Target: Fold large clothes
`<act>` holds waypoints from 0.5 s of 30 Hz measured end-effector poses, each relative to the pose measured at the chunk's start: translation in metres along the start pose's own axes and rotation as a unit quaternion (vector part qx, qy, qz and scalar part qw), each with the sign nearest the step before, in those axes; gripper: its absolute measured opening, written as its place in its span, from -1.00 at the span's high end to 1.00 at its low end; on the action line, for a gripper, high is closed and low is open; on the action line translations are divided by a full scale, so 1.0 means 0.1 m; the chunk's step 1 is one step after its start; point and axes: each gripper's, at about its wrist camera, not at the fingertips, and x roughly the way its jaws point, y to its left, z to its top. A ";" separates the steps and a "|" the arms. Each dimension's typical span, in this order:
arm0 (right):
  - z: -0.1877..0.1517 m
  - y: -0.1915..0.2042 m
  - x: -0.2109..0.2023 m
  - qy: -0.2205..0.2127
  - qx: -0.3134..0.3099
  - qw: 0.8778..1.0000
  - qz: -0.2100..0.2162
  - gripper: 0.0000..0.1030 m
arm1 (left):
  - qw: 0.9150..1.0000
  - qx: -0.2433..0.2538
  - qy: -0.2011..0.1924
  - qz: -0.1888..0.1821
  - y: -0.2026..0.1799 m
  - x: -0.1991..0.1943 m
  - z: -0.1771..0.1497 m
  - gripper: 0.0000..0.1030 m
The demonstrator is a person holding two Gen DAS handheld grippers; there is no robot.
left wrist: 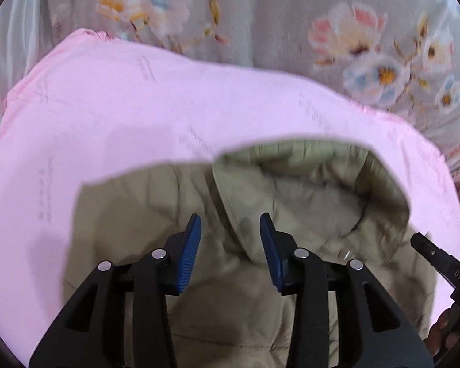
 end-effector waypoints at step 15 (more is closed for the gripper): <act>0.51 0.20 1.06 0.093 -0.014 0.995 -0.036 0.61 | 0.979 -0.034 0.200 0.017 -0.42 1.00 0.80 0.08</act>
